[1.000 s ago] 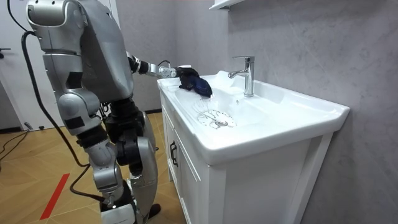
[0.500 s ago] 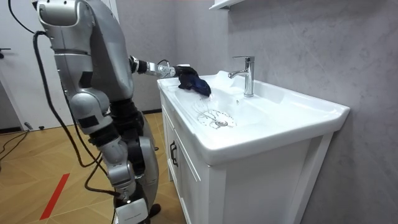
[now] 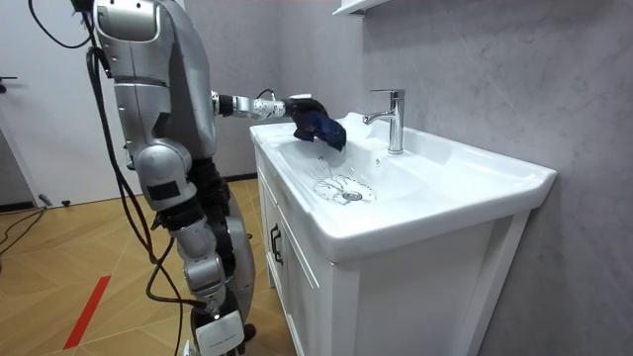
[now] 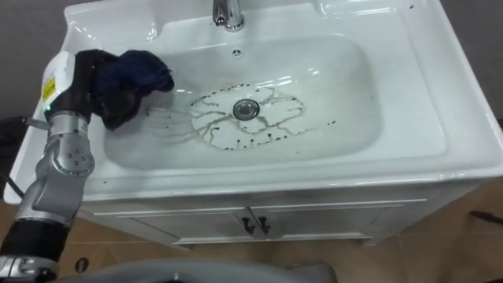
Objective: Wipe basin
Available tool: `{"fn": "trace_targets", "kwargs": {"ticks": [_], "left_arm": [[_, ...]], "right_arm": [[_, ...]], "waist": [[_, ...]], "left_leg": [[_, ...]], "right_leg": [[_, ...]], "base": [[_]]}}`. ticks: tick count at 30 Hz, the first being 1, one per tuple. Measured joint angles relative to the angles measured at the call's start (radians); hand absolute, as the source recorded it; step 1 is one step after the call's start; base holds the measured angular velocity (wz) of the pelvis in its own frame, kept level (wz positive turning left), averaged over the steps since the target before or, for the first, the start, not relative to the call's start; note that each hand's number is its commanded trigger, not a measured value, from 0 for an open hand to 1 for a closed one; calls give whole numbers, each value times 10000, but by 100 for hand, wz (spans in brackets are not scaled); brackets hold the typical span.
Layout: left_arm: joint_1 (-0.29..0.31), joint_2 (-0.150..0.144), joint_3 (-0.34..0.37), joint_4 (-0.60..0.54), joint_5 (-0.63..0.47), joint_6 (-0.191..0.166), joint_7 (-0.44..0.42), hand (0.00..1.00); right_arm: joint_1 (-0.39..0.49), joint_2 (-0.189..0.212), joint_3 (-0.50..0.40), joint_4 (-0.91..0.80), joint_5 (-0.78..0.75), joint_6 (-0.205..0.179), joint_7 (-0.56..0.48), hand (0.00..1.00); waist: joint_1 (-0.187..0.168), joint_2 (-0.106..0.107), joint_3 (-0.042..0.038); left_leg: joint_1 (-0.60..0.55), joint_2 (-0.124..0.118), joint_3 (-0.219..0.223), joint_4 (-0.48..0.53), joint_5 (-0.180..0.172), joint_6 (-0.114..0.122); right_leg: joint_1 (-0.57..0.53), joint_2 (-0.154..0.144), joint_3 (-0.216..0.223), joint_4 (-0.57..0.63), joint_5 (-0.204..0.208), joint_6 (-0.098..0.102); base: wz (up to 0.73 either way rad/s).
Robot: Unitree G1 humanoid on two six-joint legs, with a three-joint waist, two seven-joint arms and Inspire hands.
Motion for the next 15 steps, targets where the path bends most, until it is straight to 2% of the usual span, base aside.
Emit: {"fn": "trace_targets", "kwargs": {"ticks": [4,8,13,15], "left_arm": [[59,0,-3,-570,15,-189,239,100],[218,-6,-115,-710,224,-216,281,100],[356,-47,-407,-710,463,-233,280,100],[430,-63,-479,-708,693,-240,279,100]], "right_arm": [[64,-28,73,-6,127,-18,-48,0],[101,-76,173,30,166,-23,-41,0],[74,-64,271,212,169,-28,6,0],[76,-61,286,212,183,-68,2,0]], "waist": [[11,49,-36],[9,87,-86],[40,59,-102],[40,-38,-102]], "left_leg": [[23,-2,6,-11,0,0],[83,3,23,-39,0,-1],[104,-5,-3,-74,3,0],[151,-3,-5,-92,4,2]], "right_leg": [[8,2,47,-2,-1,-1],[47,9,72,13,-1,-2],[71,7,12,31,-1,-2],[81,4,12,20,-3,1]], "base": [[-2],[-1],[4],[0]]}}
